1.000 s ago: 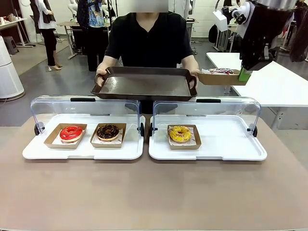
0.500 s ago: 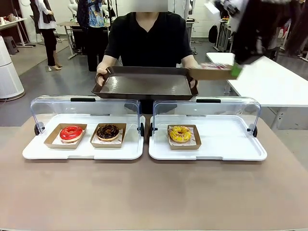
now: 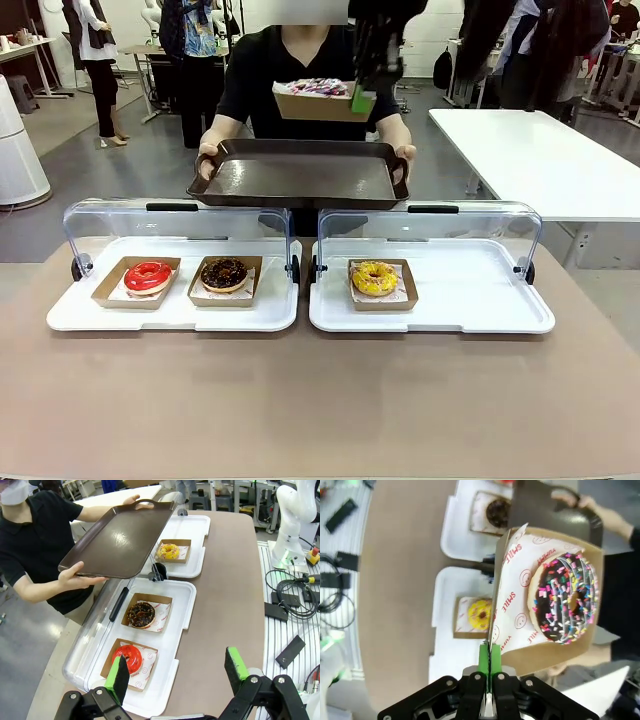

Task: Provide the desired donut to the person.
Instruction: Place the picked Paper togo box onto the Handle tray extended by the person.

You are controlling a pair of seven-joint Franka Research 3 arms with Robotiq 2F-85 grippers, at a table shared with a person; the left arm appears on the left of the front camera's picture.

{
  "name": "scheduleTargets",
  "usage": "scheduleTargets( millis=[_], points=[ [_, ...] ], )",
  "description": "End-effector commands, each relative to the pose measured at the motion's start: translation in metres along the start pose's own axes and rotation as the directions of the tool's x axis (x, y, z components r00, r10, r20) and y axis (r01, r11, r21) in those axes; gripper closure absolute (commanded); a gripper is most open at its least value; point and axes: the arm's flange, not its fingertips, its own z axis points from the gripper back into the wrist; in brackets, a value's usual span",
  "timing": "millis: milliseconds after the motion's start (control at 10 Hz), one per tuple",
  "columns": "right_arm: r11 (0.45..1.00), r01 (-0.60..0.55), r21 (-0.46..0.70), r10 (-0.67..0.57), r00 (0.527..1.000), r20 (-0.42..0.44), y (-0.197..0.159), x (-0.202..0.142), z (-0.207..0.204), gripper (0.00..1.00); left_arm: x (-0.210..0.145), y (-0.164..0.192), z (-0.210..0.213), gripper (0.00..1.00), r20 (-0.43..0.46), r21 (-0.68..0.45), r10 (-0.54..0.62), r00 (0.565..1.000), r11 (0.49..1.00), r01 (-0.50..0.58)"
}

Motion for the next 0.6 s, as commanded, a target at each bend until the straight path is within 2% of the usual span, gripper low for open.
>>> scheduleTargets(
  millis=[0, 200, 500],
  points=[
    [0.999, 0.041, -0.022, -0.041, 0.999, -0.03, -0.029, -0.011, -0.035, 0.99, 0.0, 0.0, 0.001, 0.0, 0.007, -0.001, -0.002, 1.0, 1.0, 0.002],
    [0.997, 0.046, -0.059, -0.048, 0.998, -0.028, -0.055, -0.023, -0.069, 0.99, 0.0, 0.0, 0.001, 0.0, 0.007, -0.001, -0.002, 1.0, 1.0, 0.002],
    [0.999, 0.046, -0.001, -0.046, 0.995, -0.087, -0.065, -0.036, -0.102, 0.99, 0.0, 0.0, 0.001, 0.0, 0.007, -0.001, -0.002, 1.0, 1.0, 0.002]
  ],
)
